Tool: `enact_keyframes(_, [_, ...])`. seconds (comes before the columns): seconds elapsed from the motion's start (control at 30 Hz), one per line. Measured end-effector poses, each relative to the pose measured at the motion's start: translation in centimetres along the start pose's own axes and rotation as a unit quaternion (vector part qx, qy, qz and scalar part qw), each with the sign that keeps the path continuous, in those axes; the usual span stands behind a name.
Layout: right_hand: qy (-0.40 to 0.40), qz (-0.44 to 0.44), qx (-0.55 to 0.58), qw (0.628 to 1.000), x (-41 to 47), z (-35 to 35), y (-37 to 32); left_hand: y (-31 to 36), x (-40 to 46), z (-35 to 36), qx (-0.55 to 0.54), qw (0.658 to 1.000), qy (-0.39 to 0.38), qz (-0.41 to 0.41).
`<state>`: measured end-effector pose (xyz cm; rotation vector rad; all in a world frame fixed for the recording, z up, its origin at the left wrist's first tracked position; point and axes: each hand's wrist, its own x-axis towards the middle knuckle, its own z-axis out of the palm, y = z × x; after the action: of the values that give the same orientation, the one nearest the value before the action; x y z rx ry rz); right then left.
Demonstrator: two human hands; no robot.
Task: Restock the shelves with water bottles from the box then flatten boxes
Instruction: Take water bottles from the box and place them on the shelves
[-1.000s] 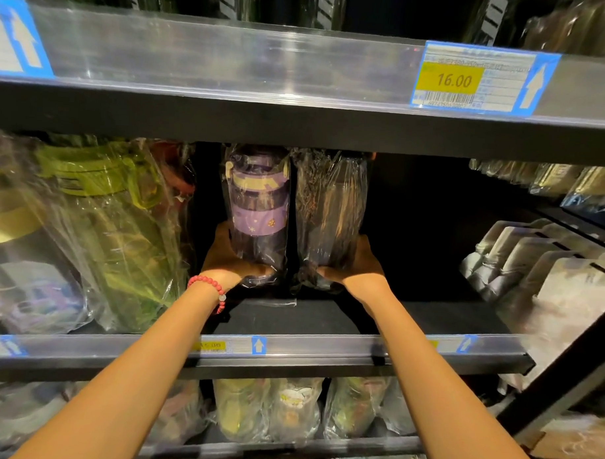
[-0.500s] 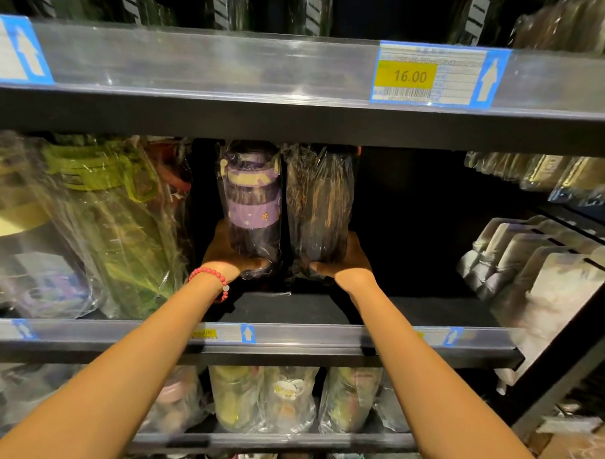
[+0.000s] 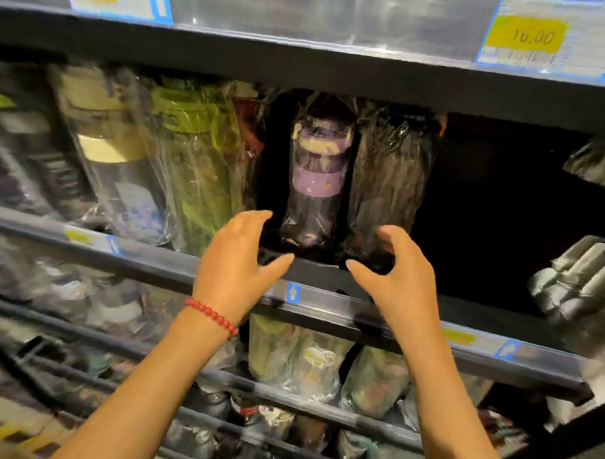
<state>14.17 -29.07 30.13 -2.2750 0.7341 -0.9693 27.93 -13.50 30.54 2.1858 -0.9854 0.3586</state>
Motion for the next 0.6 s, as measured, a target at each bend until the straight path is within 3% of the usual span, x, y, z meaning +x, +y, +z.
enact_keyframes(0.1, [-0.026, -0.135, -0.023, 0.99, -4.5, 2.9, -2.7, -2.9, -5.5, -2.2, 0.106, 0.992, 0.05, 0.035])
enact_keyframes(0.23, [-0.089, -0.283, -0.086, 0.951, -10.5, 9.3, -5.6, -8.3, -13.8, -4.3, 0.196, 0.979, 0.023, -0.061])
enact_keyframes(0.47, [-0.297, -0.358, -0.061, 0.883, -21.9, 20.1, -10.3, -16.2, -29.1, -7.9, 0.268, 0.912, -0.079, -0.3])
enact_keyframes(0.6, [-0.375, -0.395, -0.077, 0.835, -27.4, 24.4, -12.1, -18.6, -35.3, -10.7, 0.282, 0.881, -0.109, -0.364])
